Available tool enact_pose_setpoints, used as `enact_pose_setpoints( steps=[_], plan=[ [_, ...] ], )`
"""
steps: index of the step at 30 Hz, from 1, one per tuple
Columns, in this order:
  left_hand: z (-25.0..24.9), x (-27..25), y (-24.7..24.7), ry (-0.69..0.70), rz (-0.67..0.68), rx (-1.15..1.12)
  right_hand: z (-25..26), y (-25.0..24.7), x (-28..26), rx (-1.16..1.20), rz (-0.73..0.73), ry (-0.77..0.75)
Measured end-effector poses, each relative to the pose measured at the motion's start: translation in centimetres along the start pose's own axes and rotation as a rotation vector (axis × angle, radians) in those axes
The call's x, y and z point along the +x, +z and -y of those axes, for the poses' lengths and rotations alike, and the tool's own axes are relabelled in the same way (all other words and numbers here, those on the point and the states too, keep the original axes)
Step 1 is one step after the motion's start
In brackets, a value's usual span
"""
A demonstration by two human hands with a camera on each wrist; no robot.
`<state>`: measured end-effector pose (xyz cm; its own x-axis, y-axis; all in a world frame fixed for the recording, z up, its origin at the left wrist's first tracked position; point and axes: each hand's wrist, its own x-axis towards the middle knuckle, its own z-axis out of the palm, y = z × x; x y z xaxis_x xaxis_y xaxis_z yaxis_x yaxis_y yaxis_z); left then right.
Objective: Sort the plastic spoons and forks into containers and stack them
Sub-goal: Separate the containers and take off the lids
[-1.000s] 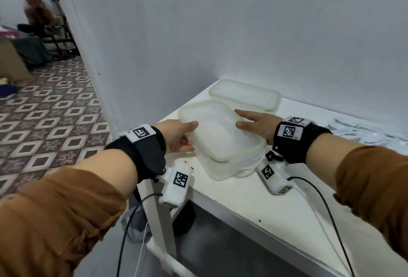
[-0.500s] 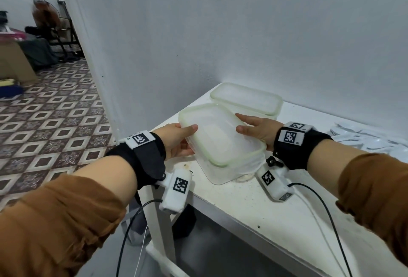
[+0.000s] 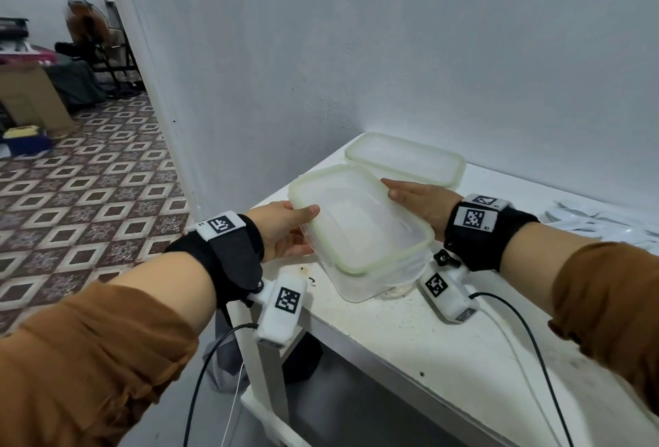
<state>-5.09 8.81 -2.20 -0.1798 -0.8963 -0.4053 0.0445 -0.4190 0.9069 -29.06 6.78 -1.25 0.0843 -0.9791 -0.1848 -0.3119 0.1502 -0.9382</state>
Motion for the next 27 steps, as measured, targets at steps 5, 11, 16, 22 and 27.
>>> enact_pose_setpoints(
  steps=[5,11,16,22,27],
  plan=[
    [0.1,0.4,0.1,0.019,-0.013,-0.007,0.6,-0.1,-0.3,-0.153,-0.032,0.003],
    [0.1,0.2,0.3,0.022,-0.043,0.024,0.7,-0.2,-0.3,-0.185,-0.006,0.018],
    [-0.1,0.2,0.3,0.043,-0.147,0.19,1.0,-0.2,-0.5,-0.219,-0.015,0.035],
    [-1.1,-0.6,-0.4,0.022,-0.149,0.313,2.1,-0.1,-1.3,-0.368,-0.02,-0.001],
    [-3.4,-1.4,-0.8,0.101,-0.23,0.361,4.2,-1.5,-2.1,-0.298,0.058,-0.026]
  ],
)
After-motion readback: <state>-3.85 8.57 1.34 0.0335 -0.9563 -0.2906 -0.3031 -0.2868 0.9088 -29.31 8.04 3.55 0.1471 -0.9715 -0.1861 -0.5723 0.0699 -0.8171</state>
